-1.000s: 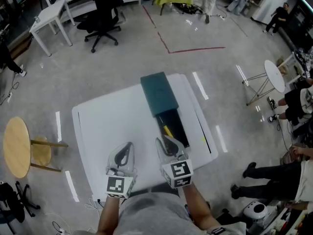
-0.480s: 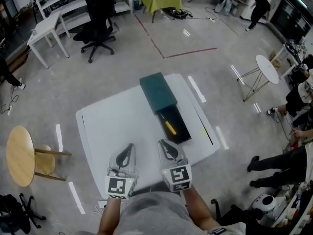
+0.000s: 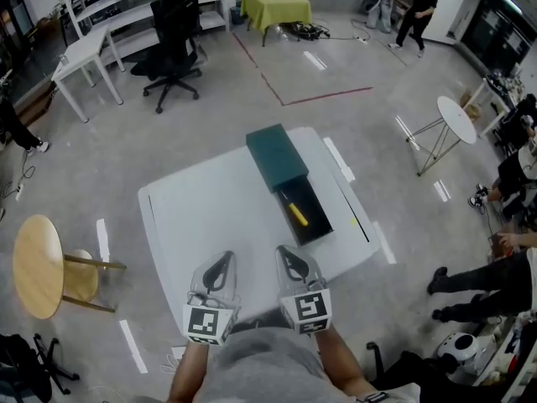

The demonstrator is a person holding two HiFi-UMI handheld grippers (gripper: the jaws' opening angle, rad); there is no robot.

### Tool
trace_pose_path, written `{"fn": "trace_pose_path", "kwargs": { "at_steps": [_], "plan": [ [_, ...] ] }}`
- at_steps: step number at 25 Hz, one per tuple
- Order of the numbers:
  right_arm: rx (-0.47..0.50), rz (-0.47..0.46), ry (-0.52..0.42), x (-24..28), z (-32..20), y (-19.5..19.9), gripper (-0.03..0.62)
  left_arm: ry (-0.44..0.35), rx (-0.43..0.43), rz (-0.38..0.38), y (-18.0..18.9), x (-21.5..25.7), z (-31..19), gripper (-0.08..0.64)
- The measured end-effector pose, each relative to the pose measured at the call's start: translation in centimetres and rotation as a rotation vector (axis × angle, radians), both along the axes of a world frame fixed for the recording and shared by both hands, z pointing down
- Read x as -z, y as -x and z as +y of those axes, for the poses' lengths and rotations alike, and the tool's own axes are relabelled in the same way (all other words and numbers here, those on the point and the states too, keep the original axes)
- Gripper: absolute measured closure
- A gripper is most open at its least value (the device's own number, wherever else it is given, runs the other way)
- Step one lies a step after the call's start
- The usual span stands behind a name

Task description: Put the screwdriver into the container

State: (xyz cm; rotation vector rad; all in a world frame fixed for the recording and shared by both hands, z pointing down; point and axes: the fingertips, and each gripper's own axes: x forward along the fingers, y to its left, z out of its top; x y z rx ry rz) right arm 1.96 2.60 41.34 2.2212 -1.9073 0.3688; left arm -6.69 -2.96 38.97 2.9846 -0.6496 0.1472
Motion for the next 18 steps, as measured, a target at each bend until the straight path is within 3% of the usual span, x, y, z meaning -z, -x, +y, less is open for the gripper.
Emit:
{"fn": "trace_pose_path", "kwargs": {
  "at_steps": [18],
  "plan": [
    [0.012,0.025,-0.019,0.6,1.0,1.6,0.589,0.004,0.004,-0.002,1.7,-0.2,0.8,0.548]
  ]
}}
